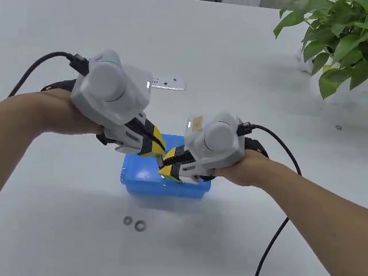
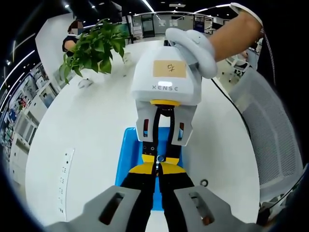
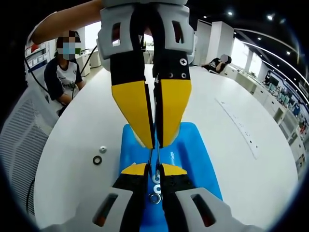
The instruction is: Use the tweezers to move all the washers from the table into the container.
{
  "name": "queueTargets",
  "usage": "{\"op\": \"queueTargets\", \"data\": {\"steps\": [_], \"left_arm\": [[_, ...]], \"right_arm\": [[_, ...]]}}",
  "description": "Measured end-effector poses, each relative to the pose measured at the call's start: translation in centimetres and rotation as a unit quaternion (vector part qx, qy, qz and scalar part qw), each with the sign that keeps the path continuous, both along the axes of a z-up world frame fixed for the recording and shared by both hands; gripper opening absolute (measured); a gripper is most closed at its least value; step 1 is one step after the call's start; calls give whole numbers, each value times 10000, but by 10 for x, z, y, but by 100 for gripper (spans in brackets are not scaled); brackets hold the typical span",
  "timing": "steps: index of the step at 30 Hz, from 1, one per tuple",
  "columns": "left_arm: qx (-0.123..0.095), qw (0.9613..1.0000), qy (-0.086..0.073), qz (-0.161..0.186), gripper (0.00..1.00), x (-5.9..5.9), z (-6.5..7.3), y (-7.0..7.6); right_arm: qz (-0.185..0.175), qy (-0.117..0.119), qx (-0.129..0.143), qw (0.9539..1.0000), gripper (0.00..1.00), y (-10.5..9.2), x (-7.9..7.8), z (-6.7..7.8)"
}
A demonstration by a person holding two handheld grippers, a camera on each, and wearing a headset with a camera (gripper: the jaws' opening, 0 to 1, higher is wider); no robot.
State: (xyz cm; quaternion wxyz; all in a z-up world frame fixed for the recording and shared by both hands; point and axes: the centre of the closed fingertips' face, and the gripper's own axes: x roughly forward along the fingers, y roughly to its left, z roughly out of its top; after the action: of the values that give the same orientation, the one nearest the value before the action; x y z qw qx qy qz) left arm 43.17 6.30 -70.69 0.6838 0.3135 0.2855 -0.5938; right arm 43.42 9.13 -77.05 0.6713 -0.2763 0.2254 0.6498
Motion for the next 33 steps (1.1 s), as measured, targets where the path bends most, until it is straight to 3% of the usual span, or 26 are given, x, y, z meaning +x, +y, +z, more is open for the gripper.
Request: {"op": "queueTargets", "data": {"steps": [12, 33], "left_arm": [[4, 10000, -57, 4, 6, -8, 17, 1], [14, 9998, -202, -30, 5, -39, 40, 7]], "right_arm": [[-6, -80, 103, 9999, 11, 2, -6, 17], [109, -228, 199, 9995, 11, 9, -35, 42]]}}
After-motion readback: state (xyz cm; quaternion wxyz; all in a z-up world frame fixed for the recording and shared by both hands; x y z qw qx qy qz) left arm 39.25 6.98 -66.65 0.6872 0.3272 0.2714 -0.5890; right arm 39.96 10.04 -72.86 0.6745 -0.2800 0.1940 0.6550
